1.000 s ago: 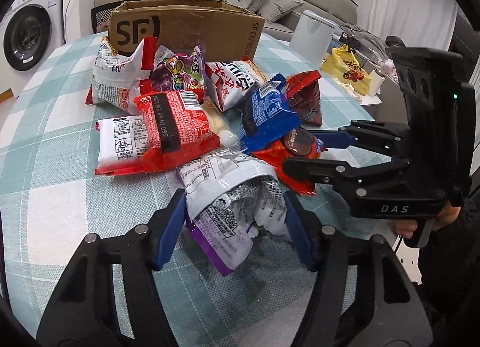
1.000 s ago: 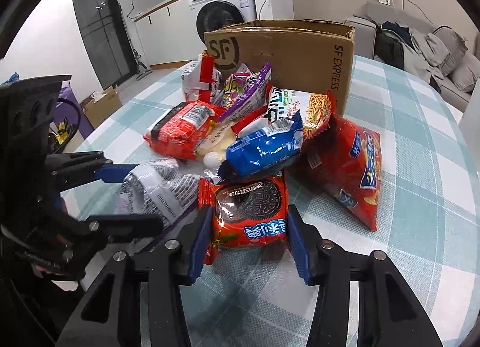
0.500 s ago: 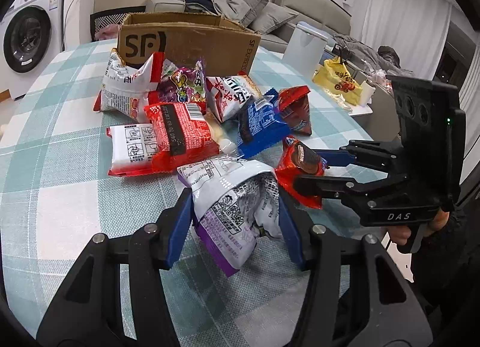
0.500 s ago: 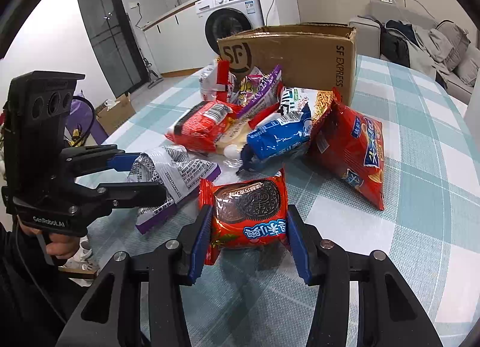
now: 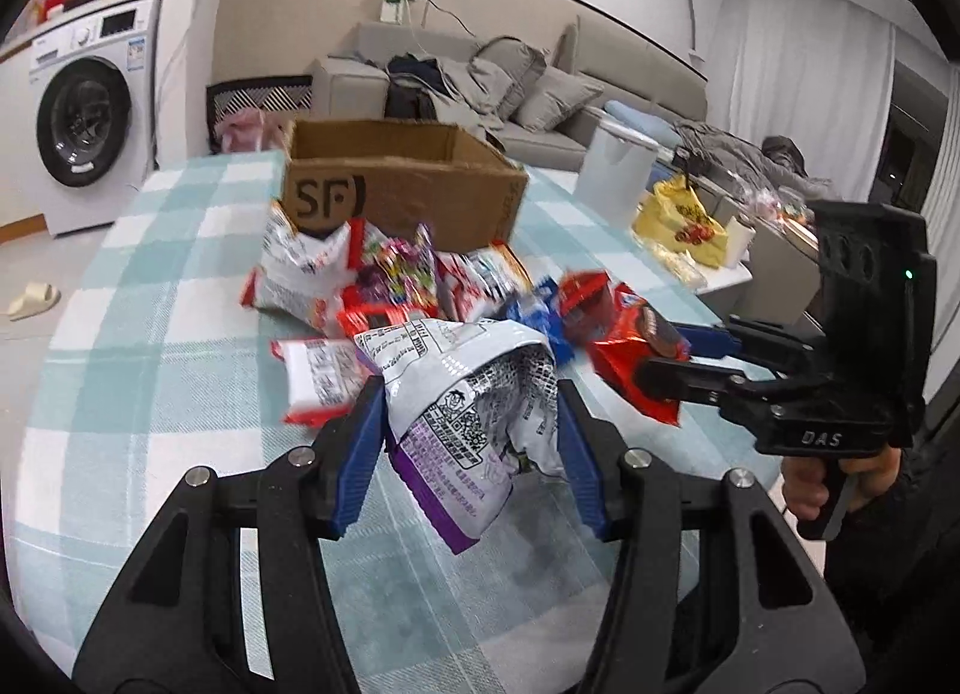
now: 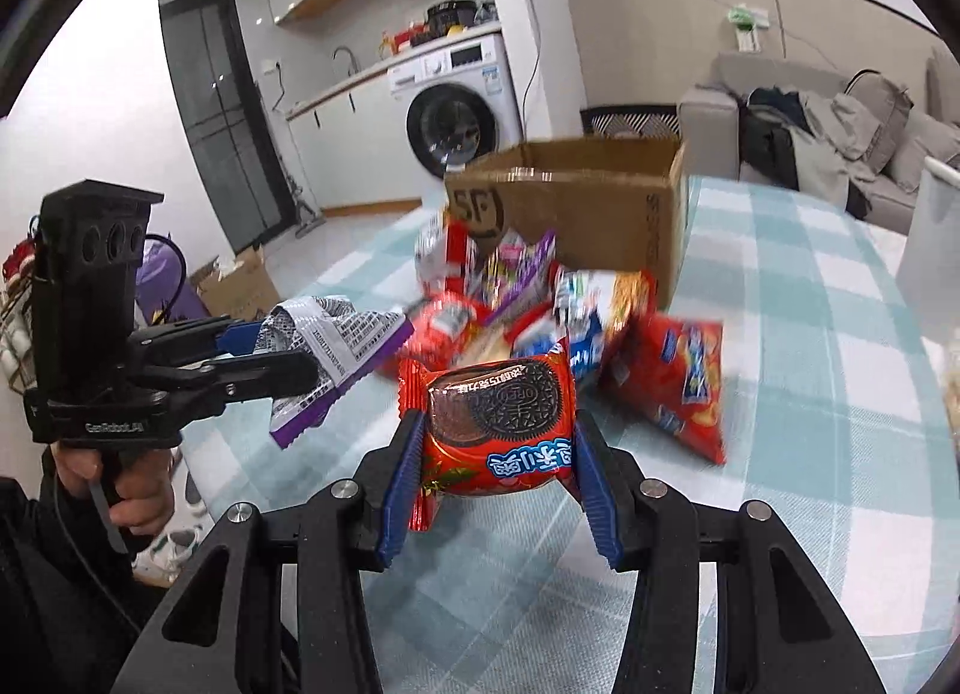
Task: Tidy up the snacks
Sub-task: 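Carry both packs over the box and lower them inside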
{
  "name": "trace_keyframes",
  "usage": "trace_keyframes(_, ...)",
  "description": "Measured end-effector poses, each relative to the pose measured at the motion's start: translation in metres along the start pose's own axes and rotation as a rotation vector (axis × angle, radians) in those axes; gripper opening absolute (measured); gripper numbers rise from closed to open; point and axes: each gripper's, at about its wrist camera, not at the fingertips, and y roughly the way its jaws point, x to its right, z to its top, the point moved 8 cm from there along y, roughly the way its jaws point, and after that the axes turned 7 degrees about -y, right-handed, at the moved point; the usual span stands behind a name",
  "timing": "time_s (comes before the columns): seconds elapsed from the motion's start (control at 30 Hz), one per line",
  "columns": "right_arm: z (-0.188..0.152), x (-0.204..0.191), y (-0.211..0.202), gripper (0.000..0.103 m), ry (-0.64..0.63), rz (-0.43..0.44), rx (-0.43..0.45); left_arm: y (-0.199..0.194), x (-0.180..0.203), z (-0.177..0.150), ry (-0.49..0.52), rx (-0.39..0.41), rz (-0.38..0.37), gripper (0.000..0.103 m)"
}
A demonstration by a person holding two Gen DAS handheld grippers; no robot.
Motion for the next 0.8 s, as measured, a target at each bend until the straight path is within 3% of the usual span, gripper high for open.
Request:
trace_keyframes(0.3, 0.036, 0.007, -0.017, 0.049, 0.023, -0.028, 0.101, -0.008, -0.012, 0.047, -0.017, 0.108, 0.072, 0.052)
trace_keyframes(0.8, 0.094, 0.030, -0.001, 0.049, 0.090, -0.066, 0.169, 0.014, -0.024, 0.113, -0.015, 0.184, 0.120, 0.052)
